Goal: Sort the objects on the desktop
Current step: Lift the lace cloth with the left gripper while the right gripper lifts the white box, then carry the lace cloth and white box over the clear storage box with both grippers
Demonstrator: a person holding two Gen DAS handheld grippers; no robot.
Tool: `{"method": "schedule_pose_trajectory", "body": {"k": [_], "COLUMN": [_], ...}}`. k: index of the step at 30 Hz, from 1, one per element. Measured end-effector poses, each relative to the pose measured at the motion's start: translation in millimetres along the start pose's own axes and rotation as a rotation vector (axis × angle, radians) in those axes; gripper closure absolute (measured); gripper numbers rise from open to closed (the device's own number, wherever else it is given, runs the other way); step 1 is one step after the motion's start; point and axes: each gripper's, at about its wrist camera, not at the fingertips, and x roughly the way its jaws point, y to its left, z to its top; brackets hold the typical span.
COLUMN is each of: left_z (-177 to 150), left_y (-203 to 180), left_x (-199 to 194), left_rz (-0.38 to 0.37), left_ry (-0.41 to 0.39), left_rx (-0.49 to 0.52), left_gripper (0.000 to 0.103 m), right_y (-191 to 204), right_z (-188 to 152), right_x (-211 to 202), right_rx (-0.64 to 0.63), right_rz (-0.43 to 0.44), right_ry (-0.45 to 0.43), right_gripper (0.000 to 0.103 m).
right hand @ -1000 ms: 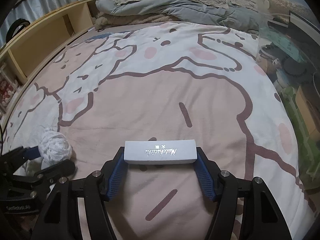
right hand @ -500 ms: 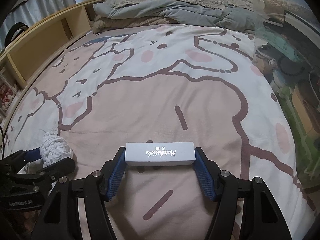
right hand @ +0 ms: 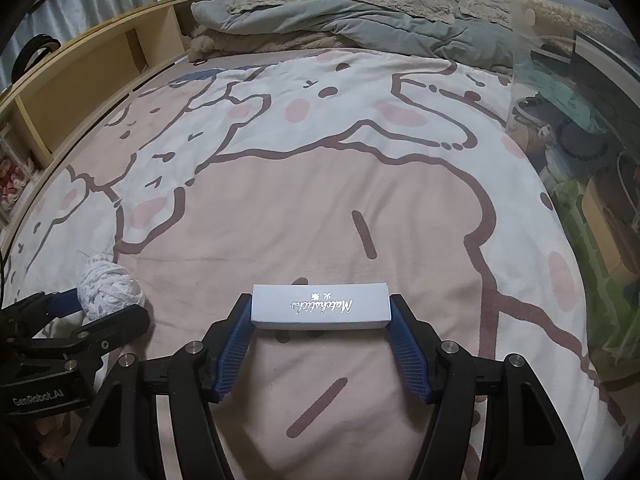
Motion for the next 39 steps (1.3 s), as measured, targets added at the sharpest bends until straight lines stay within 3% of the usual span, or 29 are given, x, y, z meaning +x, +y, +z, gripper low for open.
{"method": "schedule_pose_trajectory", "body": {"k": [12,21,26,39], "left_z": [3.3,10.3,13.0,25.3], "left_y": [-5.7,-26.7,-42.3,-84.7], "left_x": [-9.1,-43.5,-62.4,-112.1], "left_rz": [-0.003,-0.049,-0.067,-0.128], "left_ry": [-0.028,-0.116,-0.155,-0.252], "left_rx": [0.020,0.080,0.134,0.194], "left_gripper": [0.022,0.022,0.022,0.022], "right_y": [-0.1,2.9,-6.2,-56.9], "right_z": [5.6,12.7,10.5,18.1], "right_x": [-10.1,-50.8,-82.8,-183.1], "right_rx": [0.004,-0.020,-0.014,-0.186], "right_rz": [0.009,0.015,0.062,-0.072], "right_ry": [-0.027,-0.132,-0.182,-0.313], "right_gripper": [0.037,0.037,0.037,0.037]}}
